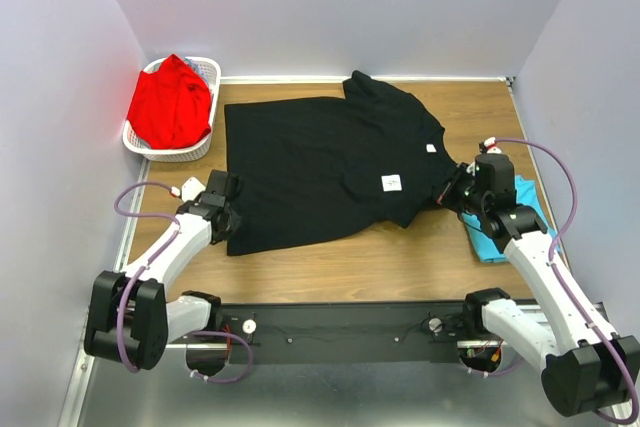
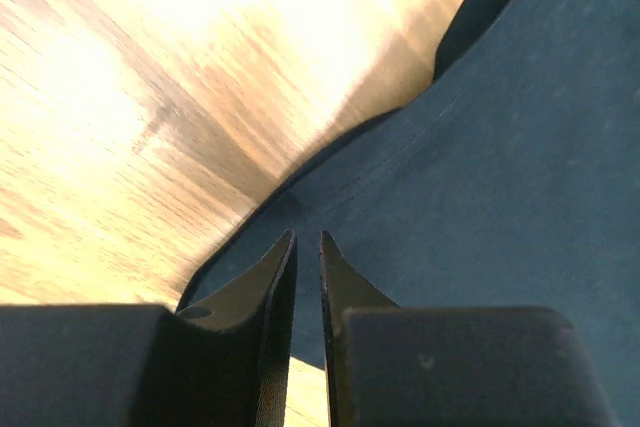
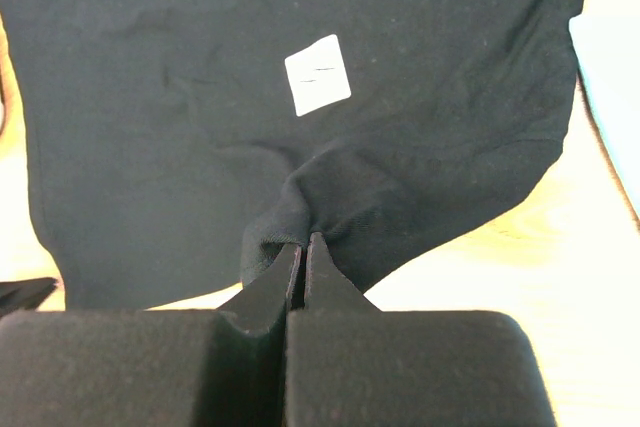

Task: Fold and stack the t-shirts
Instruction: Fold the tshirt

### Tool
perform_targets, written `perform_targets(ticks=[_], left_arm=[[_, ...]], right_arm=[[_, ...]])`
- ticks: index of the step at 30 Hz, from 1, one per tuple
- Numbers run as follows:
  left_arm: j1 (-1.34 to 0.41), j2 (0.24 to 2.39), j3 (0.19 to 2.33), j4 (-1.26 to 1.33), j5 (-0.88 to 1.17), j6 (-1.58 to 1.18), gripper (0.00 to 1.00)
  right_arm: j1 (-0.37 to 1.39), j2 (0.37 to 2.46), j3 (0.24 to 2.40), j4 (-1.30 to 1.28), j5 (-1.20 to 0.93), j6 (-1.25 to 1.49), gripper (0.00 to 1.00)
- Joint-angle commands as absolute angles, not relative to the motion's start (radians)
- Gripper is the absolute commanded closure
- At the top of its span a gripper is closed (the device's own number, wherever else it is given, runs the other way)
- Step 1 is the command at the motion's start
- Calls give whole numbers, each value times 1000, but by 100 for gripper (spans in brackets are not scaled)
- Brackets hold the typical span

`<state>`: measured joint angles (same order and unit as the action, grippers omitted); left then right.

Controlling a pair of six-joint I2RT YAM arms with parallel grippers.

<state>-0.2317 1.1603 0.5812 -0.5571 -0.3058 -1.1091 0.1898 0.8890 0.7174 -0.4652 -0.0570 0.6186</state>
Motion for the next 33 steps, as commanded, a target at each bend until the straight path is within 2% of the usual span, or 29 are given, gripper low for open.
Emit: perform_targets(ticks=[1,7,8,9,12,13,17,24,33], left_arm=[[-210,1161,649,-610,-370,-1071,78],[-210,1135,696,-728,-373,-1063,75],[-212,1141,716,-753,-389,-1052,71],[-212,1160,725,-756,-385,-1045,59],[-213,1218,749,-773,-368,-1006,46],[-215,1233,753,-772,-356,-974,44],[-241,1281,759,-799,-336,-951,43],[-288,1226,738,-816,-308,-977,43],[-290,1351,779,-796,-262,-897,44]], right_arm=[[186,903,752,-445,-64,594,99],[187,934,785,-445,-74,563,100],[187,940,791,-445,-77,558,100],[186,948,799,-445,-77,554,100],[187,972,816,-442,-78,549,99],[187,983,822,-440,-81,549,99],[187,988,816,-425,-86,552,100],[187,1003,796,-407,-95,554,100],[187,1020,798,-393,-103,552,100]])
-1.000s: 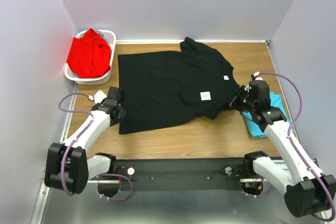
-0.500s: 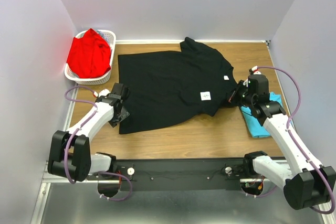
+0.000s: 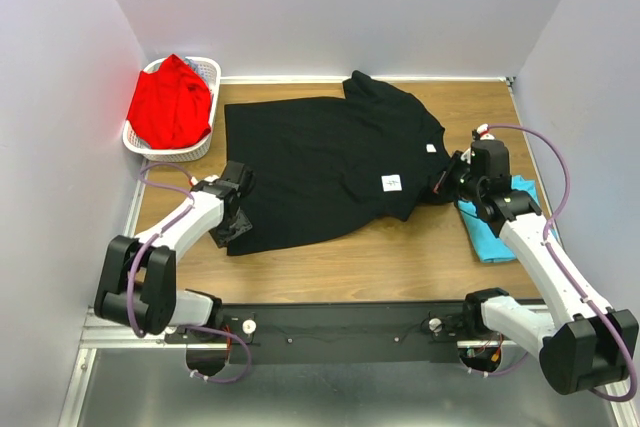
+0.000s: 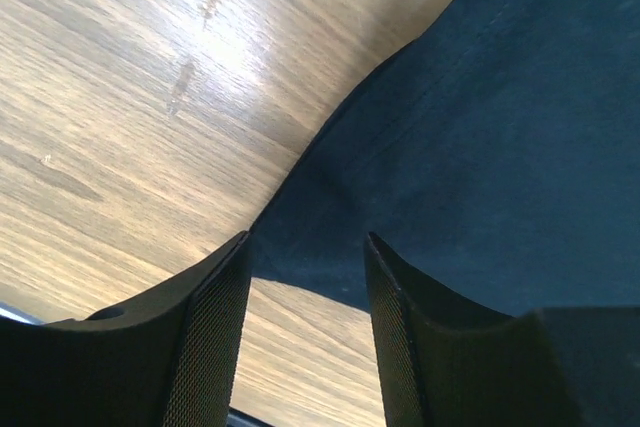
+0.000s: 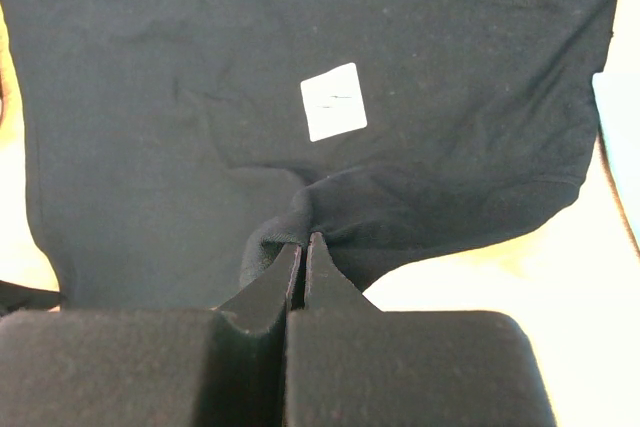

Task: Fold and stack the t-shirts
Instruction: Fold the tshirt

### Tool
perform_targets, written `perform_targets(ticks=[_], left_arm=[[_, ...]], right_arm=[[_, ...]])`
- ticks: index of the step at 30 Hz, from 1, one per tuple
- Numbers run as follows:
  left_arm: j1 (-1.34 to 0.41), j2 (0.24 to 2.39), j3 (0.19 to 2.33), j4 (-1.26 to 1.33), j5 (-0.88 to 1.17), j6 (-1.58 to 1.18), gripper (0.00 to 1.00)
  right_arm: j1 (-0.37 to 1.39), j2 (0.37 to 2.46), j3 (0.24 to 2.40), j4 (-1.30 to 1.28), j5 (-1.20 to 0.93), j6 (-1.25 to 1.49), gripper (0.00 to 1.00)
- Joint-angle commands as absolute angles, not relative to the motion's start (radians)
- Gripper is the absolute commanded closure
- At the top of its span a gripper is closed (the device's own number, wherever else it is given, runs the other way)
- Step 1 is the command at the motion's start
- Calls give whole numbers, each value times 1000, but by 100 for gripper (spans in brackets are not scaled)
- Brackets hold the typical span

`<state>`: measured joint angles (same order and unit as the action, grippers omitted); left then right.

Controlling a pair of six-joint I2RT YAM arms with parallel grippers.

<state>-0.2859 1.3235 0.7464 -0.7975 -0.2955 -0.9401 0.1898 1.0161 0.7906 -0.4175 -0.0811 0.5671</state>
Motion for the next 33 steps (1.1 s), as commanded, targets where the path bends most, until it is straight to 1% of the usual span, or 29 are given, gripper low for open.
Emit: perform_targets(ticks=[1,5,9,12,14,15,18,27,33], left_arm=[[-290,1370,782,-787,-250,-888,48],[-291,1426,782,-765,-219,-876,50],[-291,1434,781,-732,-196,-864,55],[-291,1448,773,-707,-187,-850,62],[-290,1462,770,-695,-184,-841,74],[-290,1463,772,-695,-187,-838,86],[-288,1442,787,-693,-207,-831,100],[-259,1313,847,-704,-247,-799,100],[-259,1218,838,-727,-196,-807,100]], right_arm=[[187,1022,798,-393,-103,552,99],[187,1026,801,-391,-98,554,99],[186,1035,802,-388,-104,555,99],[187,1042,805,-387,-101,554,100],[186,1045,810,-387,-100,554,100],[187,1046,811,-387,-100,555,99],[187,1046,819,-388,-94,554,100],[187,1032,848,-393,-71,549,100],[187,1003,884,-411,-71,555,100]])
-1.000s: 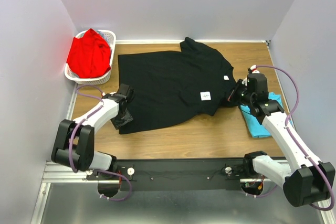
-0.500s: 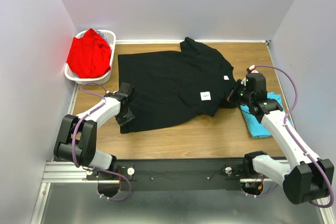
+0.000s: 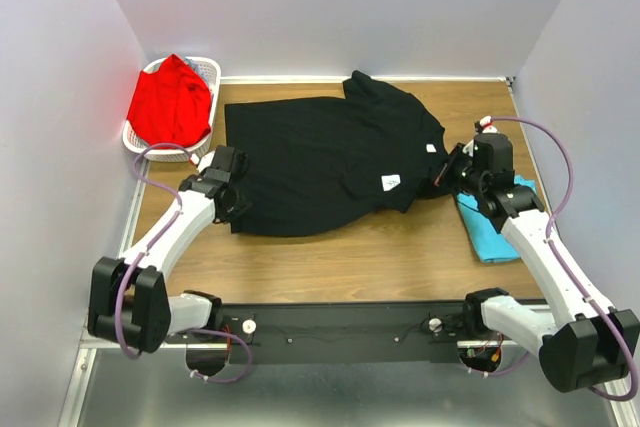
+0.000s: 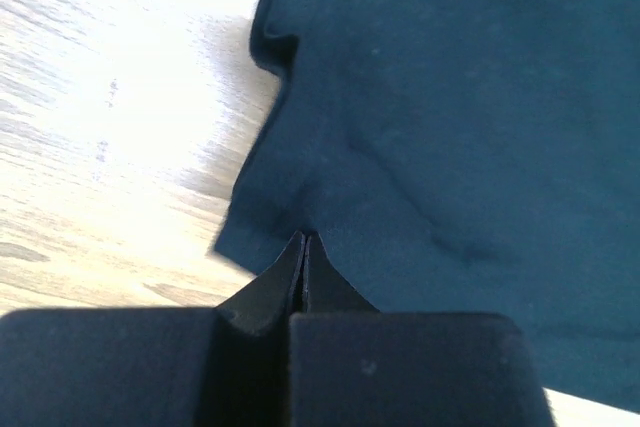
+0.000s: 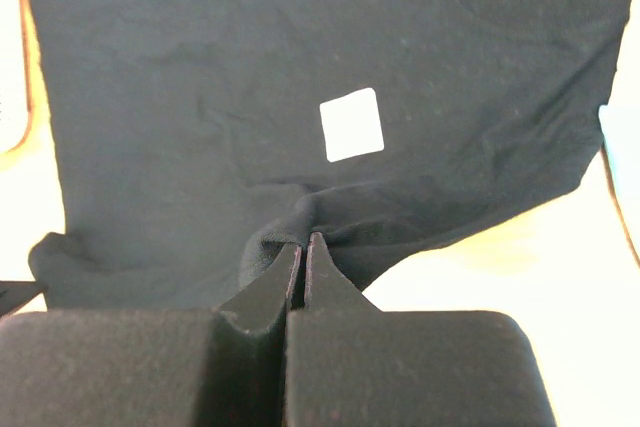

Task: Fold and stack the t-shirts
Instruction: Fold the tshirt

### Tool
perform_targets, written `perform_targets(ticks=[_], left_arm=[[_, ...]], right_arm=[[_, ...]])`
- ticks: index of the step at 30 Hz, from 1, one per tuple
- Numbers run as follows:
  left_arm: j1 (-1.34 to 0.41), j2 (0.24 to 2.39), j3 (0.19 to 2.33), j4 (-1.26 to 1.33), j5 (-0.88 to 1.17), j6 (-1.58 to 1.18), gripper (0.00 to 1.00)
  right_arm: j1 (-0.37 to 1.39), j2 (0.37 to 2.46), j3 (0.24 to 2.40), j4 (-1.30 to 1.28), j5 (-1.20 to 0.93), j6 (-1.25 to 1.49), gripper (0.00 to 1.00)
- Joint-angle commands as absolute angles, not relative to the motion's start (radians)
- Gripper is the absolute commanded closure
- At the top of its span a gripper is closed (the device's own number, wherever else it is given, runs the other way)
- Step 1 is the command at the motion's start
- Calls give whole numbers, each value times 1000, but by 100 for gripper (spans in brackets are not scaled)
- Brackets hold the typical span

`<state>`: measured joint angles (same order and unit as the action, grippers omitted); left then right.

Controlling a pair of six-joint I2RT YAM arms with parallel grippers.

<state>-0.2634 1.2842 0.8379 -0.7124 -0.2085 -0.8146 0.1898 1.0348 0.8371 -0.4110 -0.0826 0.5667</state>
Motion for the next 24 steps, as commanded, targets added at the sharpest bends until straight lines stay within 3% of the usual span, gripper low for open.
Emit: perform_targets(ticks=[1,9,24], left_arm=[[-259,1189,822,-724,-190,-813,100],[-223,1219,837,-686,-111,-781,100],[-89,1476,971,-446,143,-788,100]], right_arm=[[186,1003,893,-416,-58,551,99],[187,1094,998,-414,-14,502,100],[187,1506,1250,-350,29,426,99]])
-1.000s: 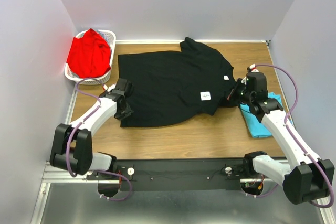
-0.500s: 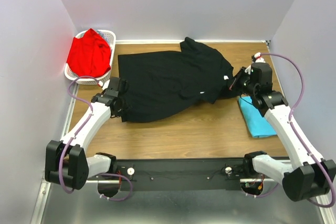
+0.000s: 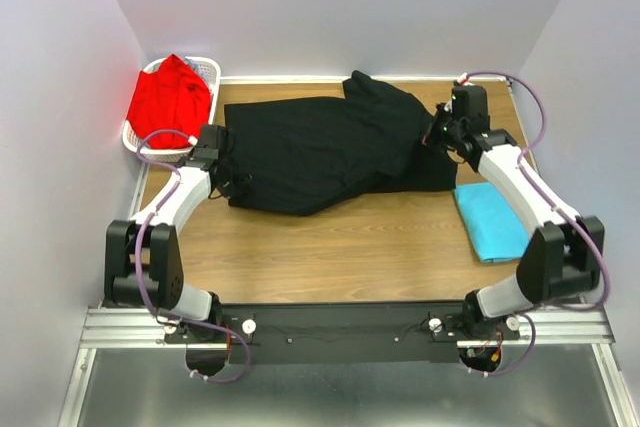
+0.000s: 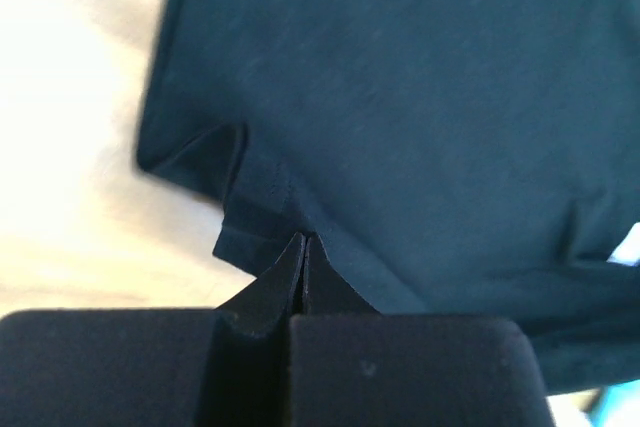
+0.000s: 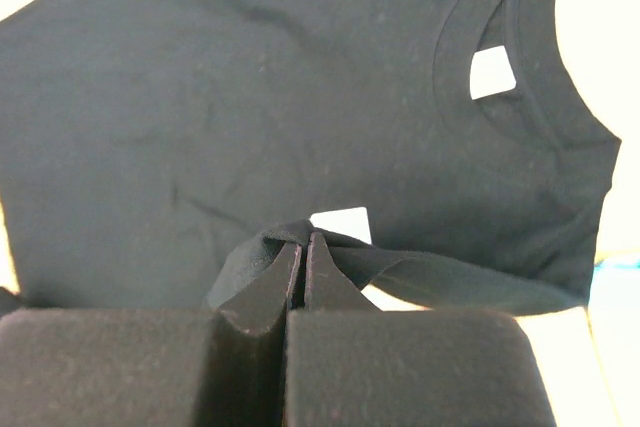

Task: Fold and stack the t-shirts
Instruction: Fold the tshirt

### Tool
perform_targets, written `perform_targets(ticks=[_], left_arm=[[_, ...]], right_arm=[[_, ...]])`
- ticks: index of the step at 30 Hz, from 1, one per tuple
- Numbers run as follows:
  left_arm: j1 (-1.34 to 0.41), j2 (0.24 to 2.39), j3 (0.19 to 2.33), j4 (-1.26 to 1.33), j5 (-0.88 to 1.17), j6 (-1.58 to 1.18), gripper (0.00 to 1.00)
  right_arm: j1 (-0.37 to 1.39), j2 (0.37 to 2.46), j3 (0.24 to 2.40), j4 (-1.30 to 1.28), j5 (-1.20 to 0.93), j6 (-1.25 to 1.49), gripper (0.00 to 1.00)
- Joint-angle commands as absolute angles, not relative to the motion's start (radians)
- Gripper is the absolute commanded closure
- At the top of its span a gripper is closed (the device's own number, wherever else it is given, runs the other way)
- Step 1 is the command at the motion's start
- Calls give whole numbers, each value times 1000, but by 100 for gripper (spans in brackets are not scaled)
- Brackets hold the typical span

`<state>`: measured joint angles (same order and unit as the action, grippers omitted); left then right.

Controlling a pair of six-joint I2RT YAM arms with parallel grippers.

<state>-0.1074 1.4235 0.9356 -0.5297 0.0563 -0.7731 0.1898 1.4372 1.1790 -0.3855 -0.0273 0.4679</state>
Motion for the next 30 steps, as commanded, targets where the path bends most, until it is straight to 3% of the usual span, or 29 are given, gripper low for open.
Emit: perform_targets(ticks=[1,12,30], left_arm=[[-83,1505,976,-431,161,-793,100],[-40,1563,1006,-394,176,-822,100],[41,1535,994,-405,161,-801,100]], right_arm=[[187,1552,1267,-347,28,425,99],[187,1753,1367,-282,49,407,100],[164,1804,1344,-195,118,423,100]])
